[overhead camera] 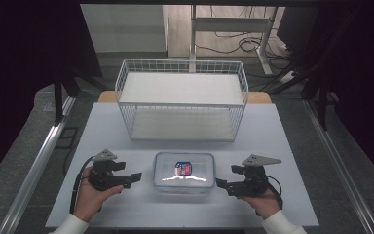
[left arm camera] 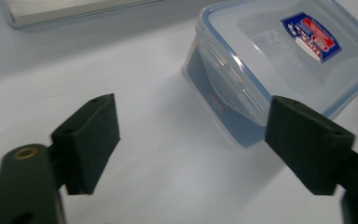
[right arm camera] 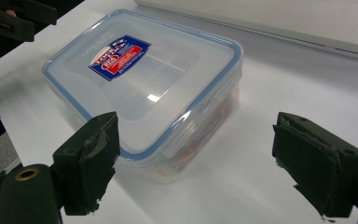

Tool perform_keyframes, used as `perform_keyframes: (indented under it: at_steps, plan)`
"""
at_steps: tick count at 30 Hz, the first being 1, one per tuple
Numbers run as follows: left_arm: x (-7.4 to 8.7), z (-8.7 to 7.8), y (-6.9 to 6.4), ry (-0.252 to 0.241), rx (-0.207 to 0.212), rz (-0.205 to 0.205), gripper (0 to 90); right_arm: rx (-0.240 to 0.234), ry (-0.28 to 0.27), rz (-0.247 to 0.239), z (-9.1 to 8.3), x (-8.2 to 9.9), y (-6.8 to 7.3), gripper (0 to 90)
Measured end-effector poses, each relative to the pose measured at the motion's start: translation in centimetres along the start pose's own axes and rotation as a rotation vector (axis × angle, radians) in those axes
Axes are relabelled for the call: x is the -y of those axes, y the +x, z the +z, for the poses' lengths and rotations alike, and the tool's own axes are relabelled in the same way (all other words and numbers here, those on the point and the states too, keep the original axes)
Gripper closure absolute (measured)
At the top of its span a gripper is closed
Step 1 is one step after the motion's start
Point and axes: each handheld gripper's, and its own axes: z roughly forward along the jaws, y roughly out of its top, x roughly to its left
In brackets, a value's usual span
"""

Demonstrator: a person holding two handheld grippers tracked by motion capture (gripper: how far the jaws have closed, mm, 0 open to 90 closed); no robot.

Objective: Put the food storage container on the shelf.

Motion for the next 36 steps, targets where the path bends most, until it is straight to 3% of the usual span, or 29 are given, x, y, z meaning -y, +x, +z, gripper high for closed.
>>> perform_keyframes:
  at_steps: [4, 8, 15, 19, 27, 33, 36]
  plan:
    - [-0.1, 0.0, 0.0, -0.006, 0.013, -0.022, 13.5, 0.001, -0.012, -0.002, 0.3, 0.1, 0.0, 15.7]
    - [-0.1, 0.1, 0.0, -0.001, 0.044, -0.044, 13.1, 0.003, -0.003, 0.064, 0.7, -0.2, -0.4, 15.7]
    - [-0.4, 1.0, 0.3, 0.007, 0.1, -0.092, 12.3, -0.016, 0.022, 0.099, 1.5, -0.3, -0.9, 15.7]
    - [-0.8, 2.2, 0.3, 0.015, 0.15, -0.122, 11.0, -0.033, 0.036, 0.126, 2.3, -0.5, -1.1, 15.4]
    - [-1.9, 4.5, 0.2, 0.042, 0.246, -0.175, 9.0, -0.05, 0.049, 0.118, 2.9, -0.7, -0.9, 15.2]
    - [-2.4, 6.2, 0.2, 0.075, 0.324, -0.21, 9.7, -0.066, 0.051, 0.165, 3.4, -0.9, -1.5, 14.7]
    - [-2.5, 6.9, 0.2, 0.083, 0.362, -0.222, 12.0, -0.068, 0.052, 0.165, 3.5, -1.0, -1.5, 14.7]
